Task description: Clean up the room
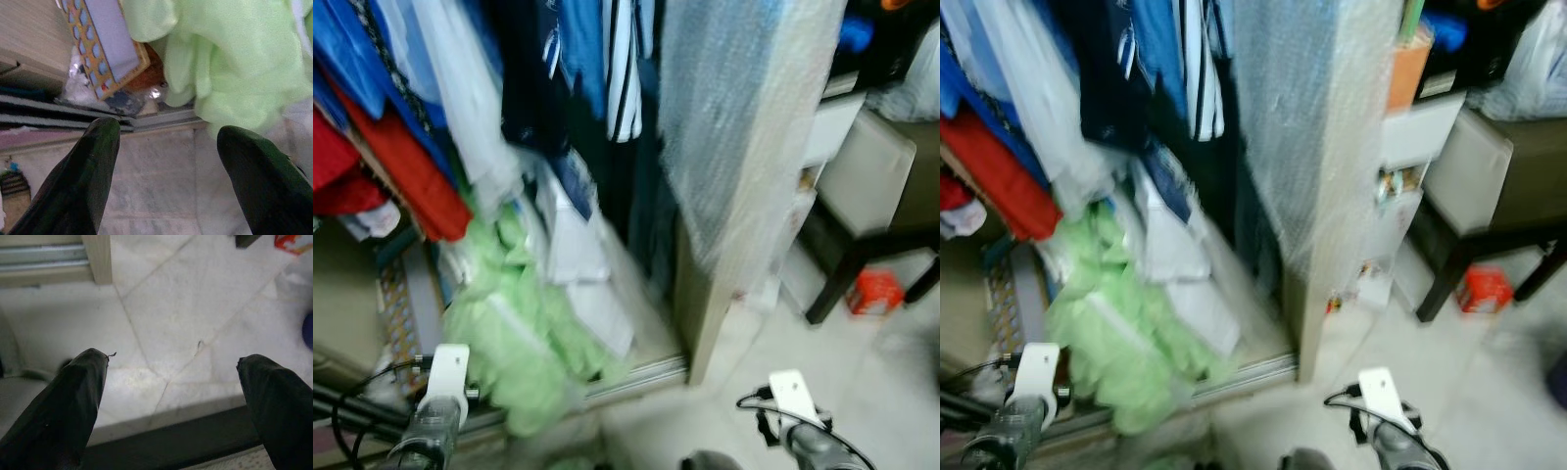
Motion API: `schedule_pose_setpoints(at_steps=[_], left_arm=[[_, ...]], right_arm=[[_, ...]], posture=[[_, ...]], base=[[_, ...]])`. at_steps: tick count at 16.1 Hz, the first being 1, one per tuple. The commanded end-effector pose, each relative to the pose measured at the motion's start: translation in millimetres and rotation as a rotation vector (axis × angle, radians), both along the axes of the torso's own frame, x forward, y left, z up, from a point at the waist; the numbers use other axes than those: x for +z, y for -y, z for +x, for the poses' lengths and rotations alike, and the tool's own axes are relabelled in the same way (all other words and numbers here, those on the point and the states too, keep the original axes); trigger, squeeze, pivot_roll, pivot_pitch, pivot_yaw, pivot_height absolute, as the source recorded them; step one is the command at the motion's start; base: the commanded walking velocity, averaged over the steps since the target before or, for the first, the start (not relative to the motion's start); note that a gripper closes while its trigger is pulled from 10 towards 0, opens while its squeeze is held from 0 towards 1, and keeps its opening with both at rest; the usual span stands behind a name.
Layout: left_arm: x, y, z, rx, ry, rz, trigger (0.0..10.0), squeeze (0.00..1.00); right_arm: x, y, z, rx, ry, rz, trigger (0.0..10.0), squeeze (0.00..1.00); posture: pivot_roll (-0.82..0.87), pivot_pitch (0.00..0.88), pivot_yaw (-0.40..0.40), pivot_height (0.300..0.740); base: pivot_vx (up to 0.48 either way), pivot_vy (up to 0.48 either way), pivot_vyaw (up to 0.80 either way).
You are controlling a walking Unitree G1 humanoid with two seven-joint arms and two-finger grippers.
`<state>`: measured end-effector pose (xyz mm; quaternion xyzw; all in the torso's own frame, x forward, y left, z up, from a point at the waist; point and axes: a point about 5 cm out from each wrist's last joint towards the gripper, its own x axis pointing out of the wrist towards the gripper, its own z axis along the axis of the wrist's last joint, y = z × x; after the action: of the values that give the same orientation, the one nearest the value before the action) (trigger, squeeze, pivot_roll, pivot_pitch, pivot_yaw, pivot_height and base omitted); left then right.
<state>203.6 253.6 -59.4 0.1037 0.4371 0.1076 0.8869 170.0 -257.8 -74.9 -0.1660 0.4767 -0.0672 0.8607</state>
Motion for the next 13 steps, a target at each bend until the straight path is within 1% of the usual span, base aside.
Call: schedule_pose_setpoints(at_steps=[1,3,5,8,9,10,11,12,13], left_arm=[[2,-2.8,1.6,0.003,0.014,0.007,10.0,0.0],[3,-4.0,2.5,-0.007,0.023,0.027,10.0,0.0],[5,-8.2,2.2,0.022,0.039,0.02,10.0,0.0],[9,-13.4,5.6,0.035,0.068,0.037,10.0,0.0],[13,-17.0,9.8,0.058,0.099,0.037,10.0,0.0],[20,-20.8,17.0,0.075,0.153,0.018,10.0,0.0],[24,-21.6,21.3,0.069,0.184,-0.001,10.0,0.0],[29,-17.2,30.0,0.023,0.236,-0.054,10.0,0.0],[32,-13.4,34.8,-0.025,0.26,-0.074,10.0,0.0]], right_arm=[[0,-1.4,0.6,0.007,0.002,0.006,10.0,0.0],[0,-1.6,2.0,0.013,0.004,0.005,10.0,0.0],[1,-2.1,4.0,0.02,0.014,0.009,10.0,0.0],[5,-2.3,11.3,0.043,0.053,-0.011,10.0,0.0],[10,-1.2,17.8,0.046,0.09,-0.027,10.0,0.0],[19,3.5,30.5,0.001,0.162,-0.025,10.0,0.0],[25,7.0,38.9,-0.026,0.211,-0.012,10.0,0.0],[38,10.6,54.3,-0.041,0.291,-0.003,10.0,0.0],[43,11.2,61.4,-0.049,0.326,0.008,10.0,0.0]], posture=[[-0.13,0.0,0.089,0.74],[-0.13,0.0,0.086,0.74],[-0.13,0.0,0.086,0.74],[-0.13,0.0,0.088,0.74],[-0.13,0.0,0.089,0.74],[-0.13,0.0,0.09,0.74],[-0.13,0.0,0.09,0.74],[-0.13,0.0,0.089,0.74],[-0.12,0.0,0.083,0.74]], base=[[0.0,0.39,0.0],[0.0,0.0,0.0],[0.0,0.0,0.0],[0.0,0.0,0.0],[0.0,0.0,0.0],[0.0,0.0,0.8],[0.0,0.0,0.8],[0.0,0.0,0.0],[0.0,0.0,0.0]])
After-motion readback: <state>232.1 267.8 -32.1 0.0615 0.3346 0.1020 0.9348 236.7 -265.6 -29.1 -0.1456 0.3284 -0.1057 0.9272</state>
